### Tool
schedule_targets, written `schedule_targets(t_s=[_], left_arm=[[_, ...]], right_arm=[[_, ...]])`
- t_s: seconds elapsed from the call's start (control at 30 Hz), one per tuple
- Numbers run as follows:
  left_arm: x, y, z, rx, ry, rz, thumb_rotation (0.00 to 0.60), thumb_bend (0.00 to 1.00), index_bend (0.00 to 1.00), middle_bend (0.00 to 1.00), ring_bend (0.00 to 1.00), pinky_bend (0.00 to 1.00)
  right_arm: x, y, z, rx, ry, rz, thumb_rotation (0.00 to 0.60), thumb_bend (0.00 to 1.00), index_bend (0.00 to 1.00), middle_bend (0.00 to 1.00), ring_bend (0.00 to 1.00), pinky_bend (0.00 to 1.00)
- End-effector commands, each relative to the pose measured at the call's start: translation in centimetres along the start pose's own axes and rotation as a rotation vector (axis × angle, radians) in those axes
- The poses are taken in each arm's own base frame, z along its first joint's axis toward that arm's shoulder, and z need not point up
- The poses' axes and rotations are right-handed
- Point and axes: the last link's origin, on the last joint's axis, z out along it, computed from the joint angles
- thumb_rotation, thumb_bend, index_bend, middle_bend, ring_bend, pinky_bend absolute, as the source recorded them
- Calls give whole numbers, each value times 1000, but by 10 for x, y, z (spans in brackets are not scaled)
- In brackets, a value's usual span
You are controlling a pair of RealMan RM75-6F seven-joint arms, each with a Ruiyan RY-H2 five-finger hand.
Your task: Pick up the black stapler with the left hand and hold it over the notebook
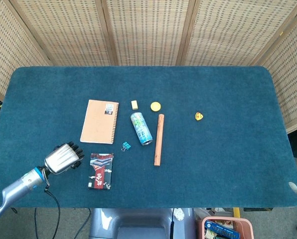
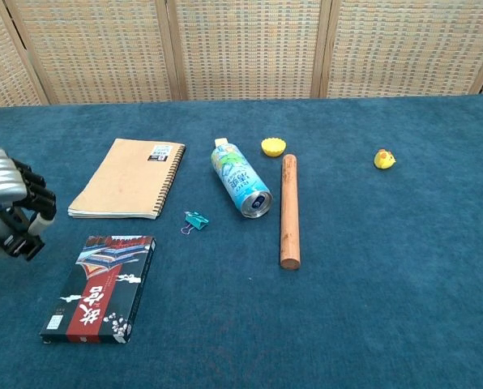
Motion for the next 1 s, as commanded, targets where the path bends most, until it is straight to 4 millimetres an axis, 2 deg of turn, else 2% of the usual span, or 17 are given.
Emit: schedule_targets(t_s=[0.03,0.17,0.33,0.6,0.9,1.0], left_arm=[[19,-22,20,22,58,81,600,478,747,541,473,513],[26,-37,39,45,56,122,600,477,747,541,473,514],[34,-54,84,91,16,133,600,477,747,541,473,514],[25,-51,129,69,-78,143,600,478,747,541,473,514],[18,-43,157,58,-98,115,600,478,747,535,473,513],[14,-41,160,50,-112,115,600,478,704,485,473,496]], right_arm=[[-1,0,1,-6,0,-15,600,0,0,0,0,0],[-3,-2,1,-5,-5,-22,600,0,0,0,0,0],[-6,-4,7,4,-20,-20,600,0,0,0,0,0],[-9,2,12,-36,-12,-41,600,0,0,0,0,0],[-12,5,15,-63,-14,-61,600,0,0,0,0,0],[-13,6,16,-72,-19,-62,600,0,0,0,0,0]])
